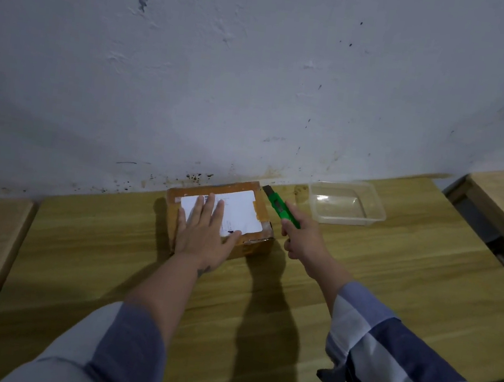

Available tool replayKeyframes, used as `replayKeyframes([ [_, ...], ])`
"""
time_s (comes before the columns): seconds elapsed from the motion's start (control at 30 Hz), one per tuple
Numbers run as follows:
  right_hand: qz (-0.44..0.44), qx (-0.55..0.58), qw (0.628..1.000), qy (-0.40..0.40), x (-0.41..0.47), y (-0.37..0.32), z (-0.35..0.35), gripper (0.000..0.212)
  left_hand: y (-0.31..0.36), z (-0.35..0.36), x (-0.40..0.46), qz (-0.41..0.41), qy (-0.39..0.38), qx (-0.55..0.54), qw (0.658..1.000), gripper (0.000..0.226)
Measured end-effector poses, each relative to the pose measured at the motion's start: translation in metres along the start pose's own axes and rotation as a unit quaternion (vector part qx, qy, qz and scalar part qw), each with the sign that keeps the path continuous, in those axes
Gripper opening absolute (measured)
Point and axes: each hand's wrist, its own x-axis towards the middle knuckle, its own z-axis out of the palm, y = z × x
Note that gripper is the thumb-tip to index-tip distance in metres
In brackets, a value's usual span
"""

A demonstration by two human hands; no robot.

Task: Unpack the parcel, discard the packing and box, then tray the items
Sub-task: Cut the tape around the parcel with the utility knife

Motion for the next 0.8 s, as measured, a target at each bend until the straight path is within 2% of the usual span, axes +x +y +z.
replayKeyframes([
  [0.5,0.007,-0.003,1.000,-0.007,0.003,-0.002,-0.004,0.047,0.005,0.003,0.005,0.003,-0.011,0.017,1.000,0.079],
  [0.63,-0.013,-0.062,0.998,0.007,0.007,-0.012,-0.001,0.046,0.002,0.001,0.006,0.005,-0.026,0.008,1.000,0.079],
  [0.8,-0.063,-0.200,0.977,0.023,0.008,-0.029,-0.001,0.045,0.004,0.001,0.007,0.003,-0.028,0.012,1.000,0.079],
])
